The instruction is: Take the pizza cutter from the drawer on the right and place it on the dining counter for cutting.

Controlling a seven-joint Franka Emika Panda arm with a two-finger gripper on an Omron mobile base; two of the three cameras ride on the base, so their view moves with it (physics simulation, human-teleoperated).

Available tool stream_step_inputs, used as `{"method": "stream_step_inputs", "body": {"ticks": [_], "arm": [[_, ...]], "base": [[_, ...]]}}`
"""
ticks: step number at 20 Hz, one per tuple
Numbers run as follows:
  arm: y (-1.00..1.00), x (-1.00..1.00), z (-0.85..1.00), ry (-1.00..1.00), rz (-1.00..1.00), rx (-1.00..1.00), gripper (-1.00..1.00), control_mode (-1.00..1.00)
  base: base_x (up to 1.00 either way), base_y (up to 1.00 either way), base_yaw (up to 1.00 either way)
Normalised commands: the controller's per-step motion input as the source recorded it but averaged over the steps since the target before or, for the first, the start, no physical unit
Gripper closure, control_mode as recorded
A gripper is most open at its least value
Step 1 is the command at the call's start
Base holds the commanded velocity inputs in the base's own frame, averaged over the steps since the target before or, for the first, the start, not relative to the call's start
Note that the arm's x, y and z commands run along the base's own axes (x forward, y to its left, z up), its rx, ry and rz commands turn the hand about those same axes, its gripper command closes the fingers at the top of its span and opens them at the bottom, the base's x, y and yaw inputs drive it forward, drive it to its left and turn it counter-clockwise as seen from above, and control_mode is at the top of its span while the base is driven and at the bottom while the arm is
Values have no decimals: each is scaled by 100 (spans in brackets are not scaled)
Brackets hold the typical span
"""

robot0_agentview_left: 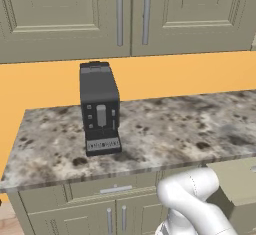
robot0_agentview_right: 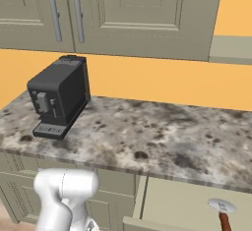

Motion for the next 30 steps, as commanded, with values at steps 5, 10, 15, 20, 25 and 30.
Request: {"method": "stream_step_inputs", "body": {"ticks": [5, 10, 15, 20, 25, 30], "arm": [[0, -50, 81, 7, -1, 0, -100, -100], [4, -6, 90, 10, 0, 0, -100, -100], [19, 31, 81, 12, 0, 0, -100, -100], [14, 62, 78, 17, 0, 0, -100, -100], [20, 73, 60, 15, 1, 0, -100, -100], [30, 99, 34, 22, 6, 0, -100, -100]], "base": [[0, 0, 0], [0, 0, 0], [0, 0, 0], [0, 0, 0], [0, 0, 0], [0, 0, 0]]}}
